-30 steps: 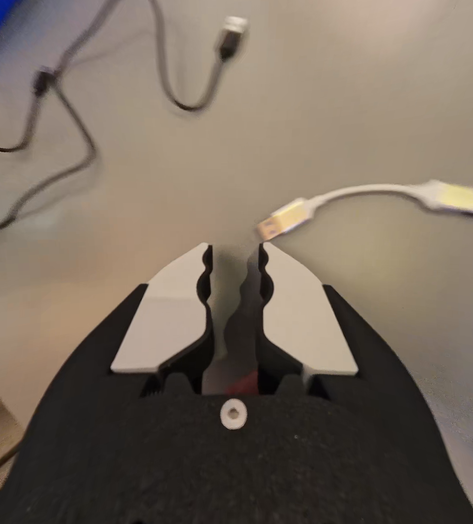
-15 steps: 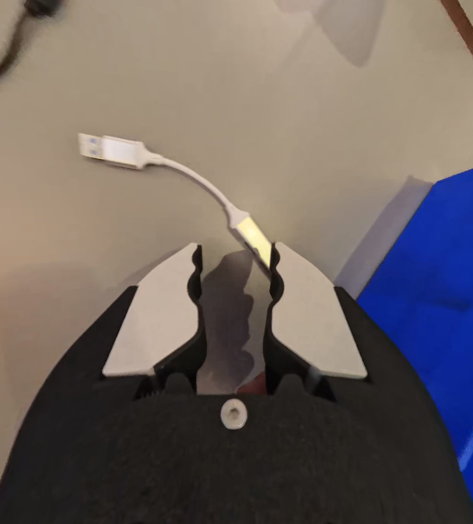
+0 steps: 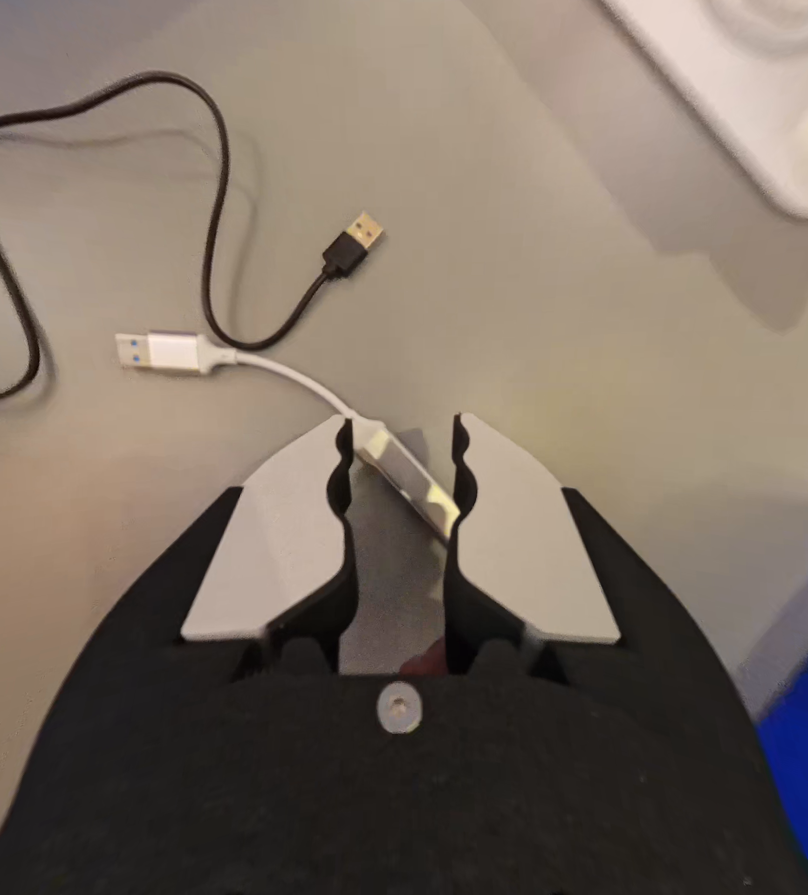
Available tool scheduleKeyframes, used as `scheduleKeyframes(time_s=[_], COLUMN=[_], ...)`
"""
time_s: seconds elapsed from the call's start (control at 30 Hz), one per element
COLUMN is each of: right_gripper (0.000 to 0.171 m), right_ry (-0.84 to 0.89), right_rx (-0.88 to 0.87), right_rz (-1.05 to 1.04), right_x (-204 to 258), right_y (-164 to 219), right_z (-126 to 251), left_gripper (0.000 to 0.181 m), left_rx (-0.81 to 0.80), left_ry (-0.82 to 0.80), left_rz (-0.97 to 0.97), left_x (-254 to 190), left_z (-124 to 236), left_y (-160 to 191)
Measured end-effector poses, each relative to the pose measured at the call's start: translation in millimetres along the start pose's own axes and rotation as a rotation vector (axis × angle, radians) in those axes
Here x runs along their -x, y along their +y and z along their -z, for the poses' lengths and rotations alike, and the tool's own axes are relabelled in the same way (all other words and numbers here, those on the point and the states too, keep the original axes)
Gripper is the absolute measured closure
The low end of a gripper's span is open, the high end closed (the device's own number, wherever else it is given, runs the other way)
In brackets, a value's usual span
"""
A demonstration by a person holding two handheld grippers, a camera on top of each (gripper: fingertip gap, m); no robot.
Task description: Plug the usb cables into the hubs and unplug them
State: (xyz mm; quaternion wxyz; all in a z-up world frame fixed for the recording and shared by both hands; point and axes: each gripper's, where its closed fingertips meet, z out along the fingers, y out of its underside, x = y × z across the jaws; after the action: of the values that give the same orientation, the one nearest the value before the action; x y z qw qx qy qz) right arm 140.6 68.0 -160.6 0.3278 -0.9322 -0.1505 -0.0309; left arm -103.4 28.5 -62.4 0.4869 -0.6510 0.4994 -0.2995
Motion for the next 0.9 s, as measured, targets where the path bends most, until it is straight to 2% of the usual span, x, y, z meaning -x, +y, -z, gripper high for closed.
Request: scheduleKeyframes(time_s=[0.07, 0.13, 0.2, 0.3, 0.4, 0.47, 0.5, 0.73, 0.9], right_gripper=[0.132, 0.126, 0.122, 0.123, 0.132, 0.152, 0.154, 0.156, 0.156], right_ry=[0.050, 0.005, -0.081, -0.081, -0.189, -0.253, -0.256, -0.278, -0.315], right_rx=[-0.040, -0.033, -0.015, 0.047, 0.016, -0.020, -0.035, -0.051, -0.124], right_rz=[0.086, 0.078, 0.038, 0.111, 0.048, 0.023, 0.030, 0.098, 0.035], right_x=[-18.6, -29.8, -24.8, -21.7, -7.4, 4.9, 9.0, 32.5, 34.2], right_y=[8.2, 24.9, 36.4, 53.6, 51.7, 49.3, 48.4, 52.1, 49.7], right_z=[22.3, 29.2, 23.1, 8.8, 3.8, 3.2, 3.2, 11.2, 28.6], left_gripper=[0.141, 0.142, 0.142, 0.141, 0.141, 0.142, 0.142, 0.142, 0.142], left_rx=[-0.004, -0.012, -0.010, 0.020, 0.027, 0.028, 0.033, 0.076, 0.092], left_ry=[0.004, 0.014, 0.035, 0.037, 0.060, 0.067, 0.061, 0.053, 0.094], left_rz=[-0.010, -0.007, -0.006, -0.015, -0.004, -0.005, -0.012, -0.043, -0.025], left_x=[-0.9, -1.9, -4.2, -5.2, -9.2, -10.1, -9.0, 1.2, -1.2], left_z=[3.4, 4.5, 2.1, -1.6, -3.0, -3.7, -4.3, -17.9, -33.8], left_y=[1.3, 2.4, 3.6, 7.5, 8.2, 7.0, 6.7, 0.2, -0.6])
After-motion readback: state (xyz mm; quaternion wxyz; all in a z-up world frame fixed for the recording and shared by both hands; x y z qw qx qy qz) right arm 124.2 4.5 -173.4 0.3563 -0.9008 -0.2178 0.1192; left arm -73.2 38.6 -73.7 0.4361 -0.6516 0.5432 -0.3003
